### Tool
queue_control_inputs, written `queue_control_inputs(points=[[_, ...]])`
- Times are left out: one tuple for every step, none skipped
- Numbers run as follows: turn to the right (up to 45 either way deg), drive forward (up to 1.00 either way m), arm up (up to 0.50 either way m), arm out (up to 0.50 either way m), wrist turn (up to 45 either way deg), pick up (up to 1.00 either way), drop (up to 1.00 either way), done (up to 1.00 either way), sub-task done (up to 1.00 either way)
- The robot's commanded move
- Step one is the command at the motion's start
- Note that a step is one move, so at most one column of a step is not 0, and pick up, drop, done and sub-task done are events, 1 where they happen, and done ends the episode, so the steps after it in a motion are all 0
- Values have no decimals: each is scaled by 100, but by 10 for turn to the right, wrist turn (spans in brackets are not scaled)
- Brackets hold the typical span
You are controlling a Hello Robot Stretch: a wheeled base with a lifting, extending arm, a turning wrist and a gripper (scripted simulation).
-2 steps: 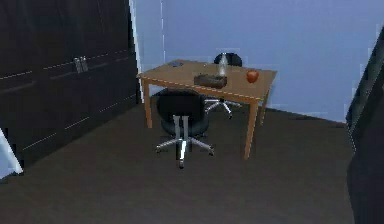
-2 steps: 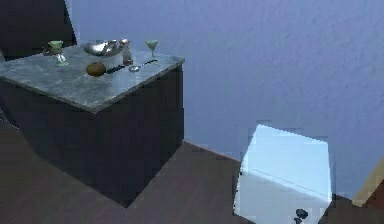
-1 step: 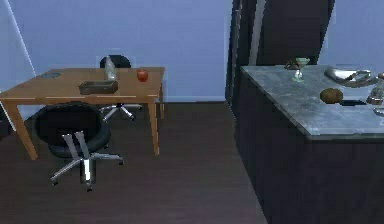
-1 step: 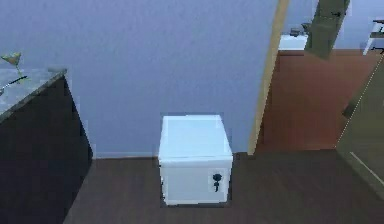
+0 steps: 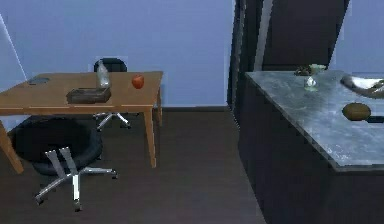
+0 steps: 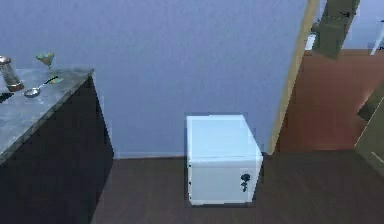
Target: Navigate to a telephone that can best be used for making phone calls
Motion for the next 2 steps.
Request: queue_control_inputs(points=[[450,0,0,0,0,0,0,0,0],[210,0,0,0,0,0,0,0,0]])
